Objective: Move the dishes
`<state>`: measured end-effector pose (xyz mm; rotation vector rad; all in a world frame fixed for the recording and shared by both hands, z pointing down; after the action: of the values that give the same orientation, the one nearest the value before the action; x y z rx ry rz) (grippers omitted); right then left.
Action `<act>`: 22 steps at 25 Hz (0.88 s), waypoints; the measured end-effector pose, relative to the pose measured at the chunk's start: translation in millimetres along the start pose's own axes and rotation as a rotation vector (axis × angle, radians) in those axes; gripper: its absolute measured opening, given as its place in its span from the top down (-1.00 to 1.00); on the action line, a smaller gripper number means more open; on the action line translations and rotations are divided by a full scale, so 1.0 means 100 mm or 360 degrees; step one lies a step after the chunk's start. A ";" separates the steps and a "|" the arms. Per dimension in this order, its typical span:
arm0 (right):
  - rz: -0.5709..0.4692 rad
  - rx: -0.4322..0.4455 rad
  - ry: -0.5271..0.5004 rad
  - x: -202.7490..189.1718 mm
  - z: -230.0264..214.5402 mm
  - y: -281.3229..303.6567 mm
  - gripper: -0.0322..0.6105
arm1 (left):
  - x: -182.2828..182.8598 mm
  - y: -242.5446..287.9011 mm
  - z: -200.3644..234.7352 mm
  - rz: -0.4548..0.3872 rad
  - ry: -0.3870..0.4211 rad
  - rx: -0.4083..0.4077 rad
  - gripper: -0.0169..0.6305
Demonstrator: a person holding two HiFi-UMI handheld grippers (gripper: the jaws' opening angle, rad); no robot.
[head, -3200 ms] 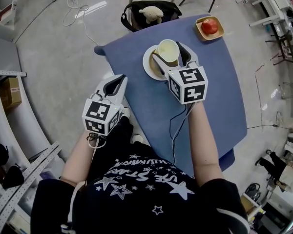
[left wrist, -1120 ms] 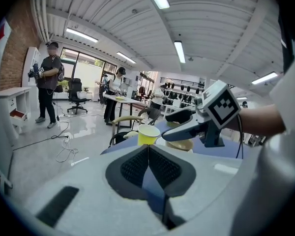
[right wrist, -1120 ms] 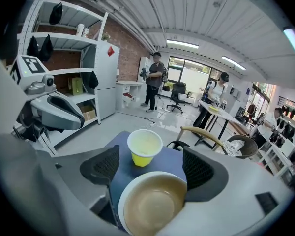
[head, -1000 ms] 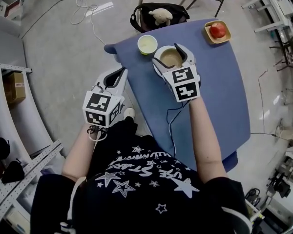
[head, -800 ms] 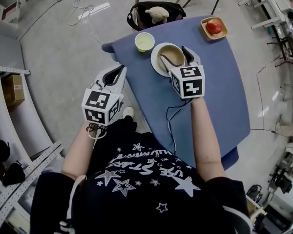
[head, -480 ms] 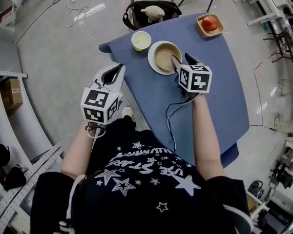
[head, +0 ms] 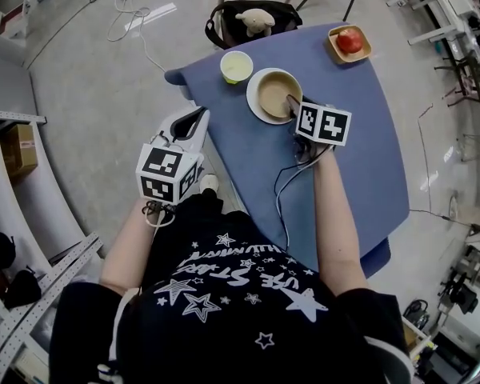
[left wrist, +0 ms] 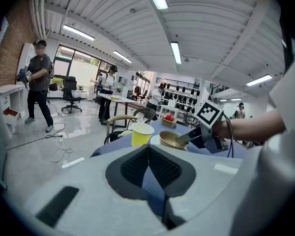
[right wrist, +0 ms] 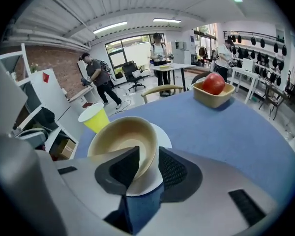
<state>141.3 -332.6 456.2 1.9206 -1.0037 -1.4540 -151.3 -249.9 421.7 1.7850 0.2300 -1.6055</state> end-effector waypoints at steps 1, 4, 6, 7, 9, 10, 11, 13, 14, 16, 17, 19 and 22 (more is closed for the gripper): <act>0.0007 -0.0010 0.0025 -0.01 -0.01 0.01 0.53 | -0.01 0.00 0.00 0.0004 -0.0001 -0.0002 0.89; 0.0010 -0.0029 0.0098 -0.01 -0.05 0.03 0.75 | -0.03 0.01 0.00 0.0018 -0.0003 -0.0005 0.89; 0.0004 -0.0017 0.0116 0.00 -0.06 0.03 0.79 | -0.04 0.02 0.00 0.0028 -0.0003 -0.0006 0.89; 0.0000 -0.0007 0.0123 0.01 -0.05 0.02 0.80 | -0.04 0.02 0.00 0.0031 -0.0003 -0.0007 0.89; -0.0006 0.0015 0.0136 0.05 -0.05 0.01 0.83 | -0.03 0.04 0.00 0.0034 -0.0002 -0.0008 0.89; -0.0009 0.0023 0.0140 0.07 -0.05 0.00 0.84 | -0.03 0.06 0.00 0.0034 0.0000 -0.0008 0.89; -0.0013 0.0028 0.0138 0.09 -0.04 0.00 0.84 | -0.02 0.07 0.00 0.0032 0.0003 -0.0009 0.89; -0.0026 0.0033 0.0126 0.13 -0.04 -0.03 0.84 | 0.00 0.08 0.00 0.0028 0.0007 -0.0010 0.89; -0.0035 0.0040 0.0126 0.16 -0.03 -0.04 0.84 | 0.00 0.09 0.01 0.0025 0.0009 -0.0011 0.89; -0.0057 0.0057 0.0146 0.22 -0.04 -0.05 0.84 | 0.01 0.10 0.02 0.0019 0.0012 -0.0013 0.89; -0.0070 0.0060 0.0159 0.27 -0.05 -0.05 0.84 | 0.02 0.10 0.03 0.0016 0.0014 -0.0015 0.89; -0.0097 0.0064 0.0184 0.37 -0.07 -0.03 0.84 | 0.04 0.13 0.04 0.0014 0.0023 -0.0019 0.89; -0.0132 0.0086 0.0217 0.54 -0.08 0.04 0.84 | 0.08 0.18 0.10 0.0015 0.0036 -0.0012 0.89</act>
<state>156.5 -379.0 430.4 2.0919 -0.9198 -1.3319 -147.1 -271.6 421.9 1.7965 0.2377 -1.5766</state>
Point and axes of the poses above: the fingertips, and each gripper's own axes: y forward along the fingers, z to its left, x out of its top, the point moved 9 cm from there along -y, backward along the fingers, and after that the axes turned 13 degrees about y, right-handed, at the moved point
